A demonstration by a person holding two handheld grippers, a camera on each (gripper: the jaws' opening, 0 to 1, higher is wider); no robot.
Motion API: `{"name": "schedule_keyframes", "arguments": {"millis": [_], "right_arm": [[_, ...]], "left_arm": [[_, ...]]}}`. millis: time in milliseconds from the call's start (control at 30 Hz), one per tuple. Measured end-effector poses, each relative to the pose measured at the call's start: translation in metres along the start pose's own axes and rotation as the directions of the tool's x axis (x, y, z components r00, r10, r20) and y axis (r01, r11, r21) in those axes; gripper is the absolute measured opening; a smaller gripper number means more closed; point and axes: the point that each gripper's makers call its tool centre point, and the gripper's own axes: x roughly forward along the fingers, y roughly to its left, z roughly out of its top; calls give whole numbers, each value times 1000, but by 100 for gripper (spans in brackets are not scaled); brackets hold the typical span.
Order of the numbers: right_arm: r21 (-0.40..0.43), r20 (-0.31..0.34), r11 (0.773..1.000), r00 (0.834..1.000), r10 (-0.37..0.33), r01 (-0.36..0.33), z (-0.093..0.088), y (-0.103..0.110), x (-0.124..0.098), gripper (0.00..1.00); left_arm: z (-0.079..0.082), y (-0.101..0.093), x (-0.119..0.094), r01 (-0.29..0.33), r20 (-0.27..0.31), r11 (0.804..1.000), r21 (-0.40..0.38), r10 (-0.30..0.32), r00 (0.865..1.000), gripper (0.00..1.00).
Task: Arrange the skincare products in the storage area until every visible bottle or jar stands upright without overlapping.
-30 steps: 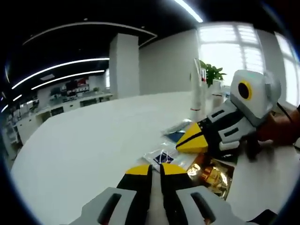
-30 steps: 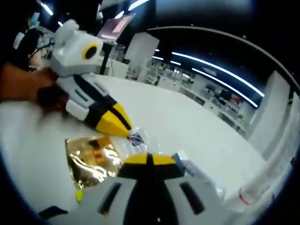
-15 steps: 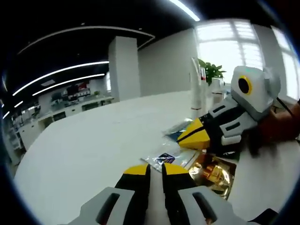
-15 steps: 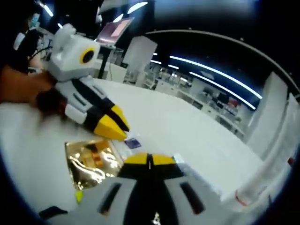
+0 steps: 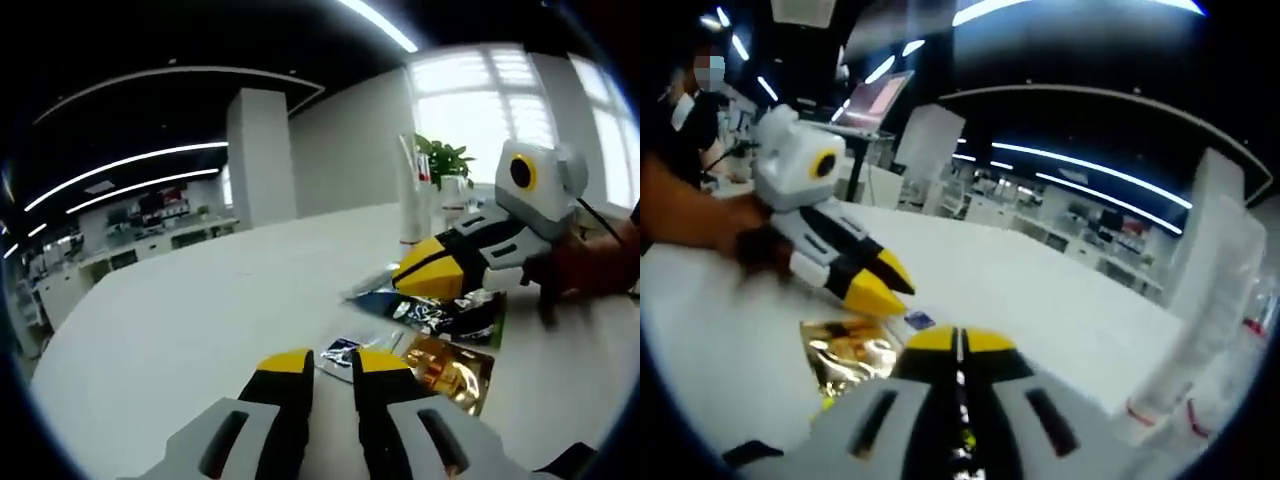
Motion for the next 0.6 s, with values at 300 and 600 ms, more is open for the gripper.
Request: {"name": "schedule_keyframes", "arguments": {"millis": [300, 600], "right_arm": [[58, 35, 998, 999, 5, -7, 3, 1, -10, 17], [124, 45, 991, 998, 37, -42, 5, 4, -22, 35]], "left_arm": [[10, -5, -4, 19, 67, 1000, -24, -18, 998, 32], [10, -14, -13, 30, 83, 999, -22, -28, 996, 46]]}}
